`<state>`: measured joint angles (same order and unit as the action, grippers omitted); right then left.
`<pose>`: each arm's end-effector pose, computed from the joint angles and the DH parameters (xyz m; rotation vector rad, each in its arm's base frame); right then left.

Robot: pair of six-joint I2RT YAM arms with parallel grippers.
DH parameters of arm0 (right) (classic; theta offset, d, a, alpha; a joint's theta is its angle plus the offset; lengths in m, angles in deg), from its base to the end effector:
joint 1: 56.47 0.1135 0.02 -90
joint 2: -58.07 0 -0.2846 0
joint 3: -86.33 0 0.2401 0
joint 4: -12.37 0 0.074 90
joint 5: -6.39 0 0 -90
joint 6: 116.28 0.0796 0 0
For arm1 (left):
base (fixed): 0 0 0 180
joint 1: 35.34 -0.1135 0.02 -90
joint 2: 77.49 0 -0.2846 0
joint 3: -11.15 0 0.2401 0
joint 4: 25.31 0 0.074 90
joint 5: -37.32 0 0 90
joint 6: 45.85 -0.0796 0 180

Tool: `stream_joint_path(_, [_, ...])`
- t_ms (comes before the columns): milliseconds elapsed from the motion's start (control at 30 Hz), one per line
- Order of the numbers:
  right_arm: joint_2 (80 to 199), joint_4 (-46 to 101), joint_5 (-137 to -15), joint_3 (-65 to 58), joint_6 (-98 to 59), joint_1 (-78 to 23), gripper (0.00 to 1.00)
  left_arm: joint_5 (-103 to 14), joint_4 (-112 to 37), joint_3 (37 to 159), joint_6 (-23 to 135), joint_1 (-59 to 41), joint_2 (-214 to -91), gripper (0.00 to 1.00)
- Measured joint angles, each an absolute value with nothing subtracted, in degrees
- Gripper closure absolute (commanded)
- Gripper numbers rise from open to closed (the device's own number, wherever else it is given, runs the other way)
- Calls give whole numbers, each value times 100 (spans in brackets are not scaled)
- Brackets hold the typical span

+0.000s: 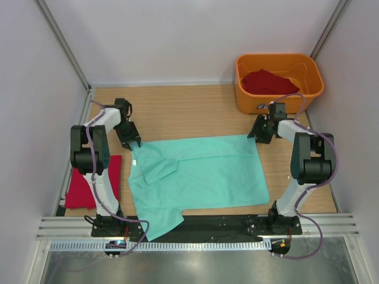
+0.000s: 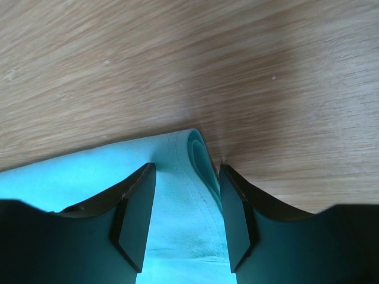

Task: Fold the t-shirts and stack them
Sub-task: Fold the tshirt

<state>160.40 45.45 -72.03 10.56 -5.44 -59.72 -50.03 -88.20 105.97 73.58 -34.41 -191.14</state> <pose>0.3727 -0.0052 0.1530 0.4770 2.5817 0.3719 0.3834 -0.0099 0.1448 -0.7365 2.9203 -0.1243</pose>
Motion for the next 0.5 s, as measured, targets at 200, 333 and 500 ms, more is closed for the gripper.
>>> stream_joint_path(200, [16042,4078,-7289,1198,-513,-5972,55,-5005,-8814,10617,7358,-3447,-19147,58])
stream_joint_path(333, [16048,3761,-7295,1314,-439,-5963,72,-5003,-8818,10624,7358,-3463,-19160,62])
stream_joint_path(500, [16099,3555,-7302,1393,-264,-5950,98,-5003,-8816,10659,7360,-3471,-19190,74])
